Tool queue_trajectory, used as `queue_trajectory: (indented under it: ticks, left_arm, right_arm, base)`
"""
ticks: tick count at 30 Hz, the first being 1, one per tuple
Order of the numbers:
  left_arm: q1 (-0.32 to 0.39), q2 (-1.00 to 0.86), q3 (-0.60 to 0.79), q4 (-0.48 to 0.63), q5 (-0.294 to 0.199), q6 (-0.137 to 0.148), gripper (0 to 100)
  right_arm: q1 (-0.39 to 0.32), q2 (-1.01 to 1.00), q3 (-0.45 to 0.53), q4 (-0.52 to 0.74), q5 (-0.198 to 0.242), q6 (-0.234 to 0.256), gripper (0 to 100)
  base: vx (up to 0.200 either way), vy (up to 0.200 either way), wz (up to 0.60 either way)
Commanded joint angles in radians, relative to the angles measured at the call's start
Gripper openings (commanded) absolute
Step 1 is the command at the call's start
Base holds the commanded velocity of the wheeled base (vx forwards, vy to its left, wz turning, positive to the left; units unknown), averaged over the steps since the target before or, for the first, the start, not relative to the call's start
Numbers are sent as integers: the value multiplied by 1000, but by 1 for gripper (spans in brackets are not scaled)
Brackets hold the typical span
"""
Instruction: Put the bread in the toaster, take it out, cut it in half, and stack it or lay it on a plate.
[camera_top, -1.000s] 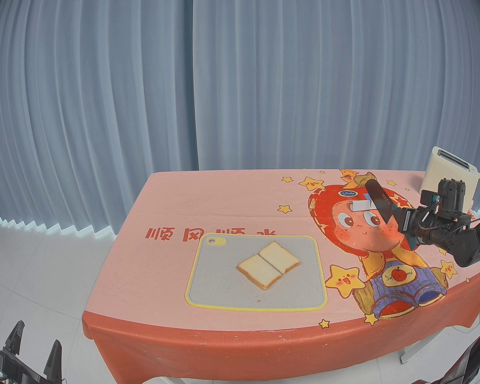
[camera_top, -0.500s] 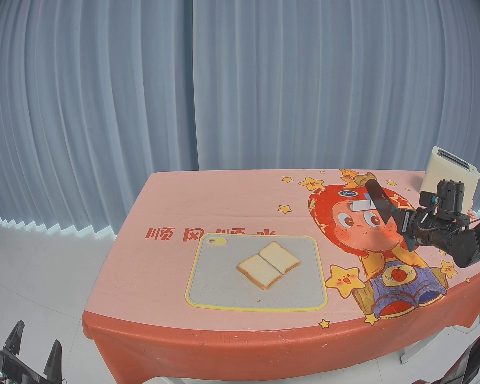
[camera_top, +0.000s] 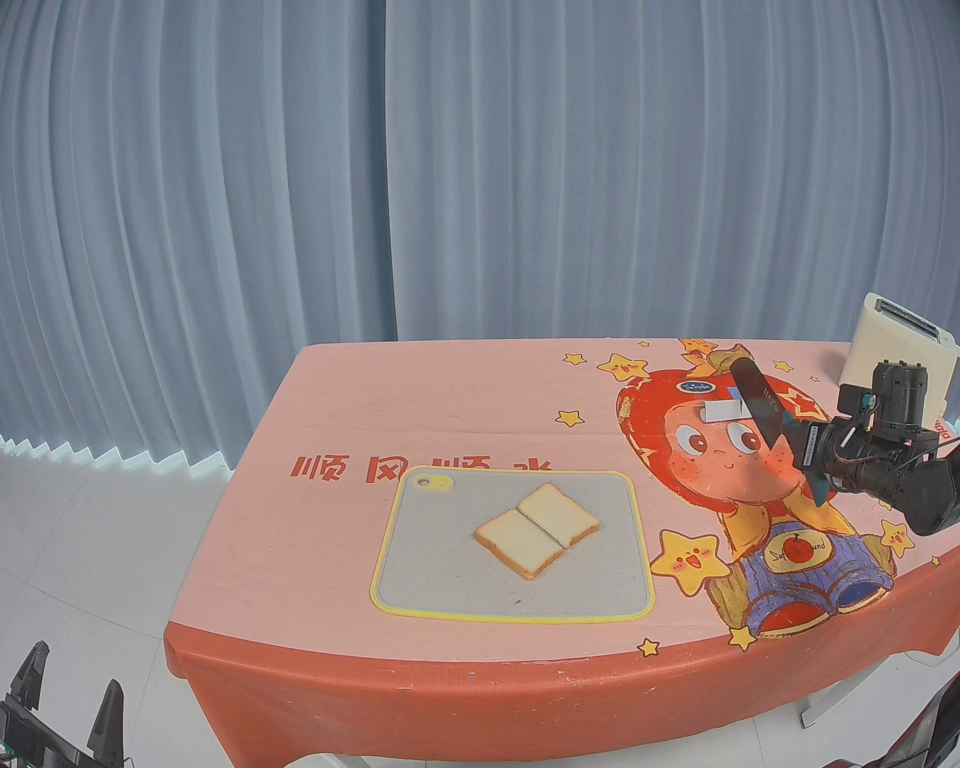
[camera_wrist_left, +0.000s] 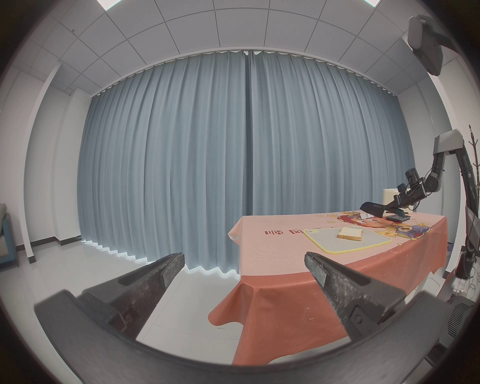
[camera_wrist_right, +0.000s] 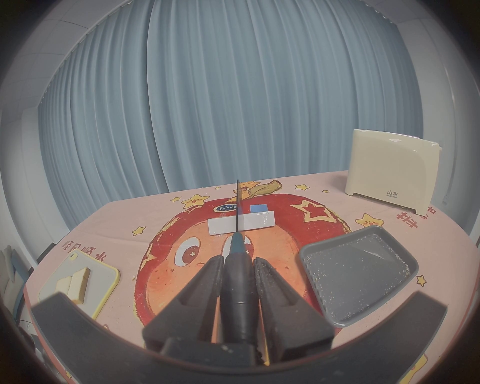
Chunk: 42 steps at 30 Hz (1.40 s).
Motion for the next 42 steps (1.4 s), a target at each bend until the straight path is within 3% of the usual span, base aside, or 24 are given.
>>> queue_trajectory:
  ticks: [1, 38, 42]
  left_arm:
    - [0, -16, 18, -1, 0, 0, 100]
    - [0, -16, 18, -1, 0, 0, 100]
    - [0, -16, 18, -1, 0, 0, 100]
  right_arm:
    - [3, 6, 1, -1, 0, 0, 0]
    - [5, 6, 5, 1, 0, 0, 0]
    - [0, 7, 18, -1, 0, -20, 0]
  base:
    - [0, 0, 0]
    - [0, 0, 0]
    - [0, 0, 0]
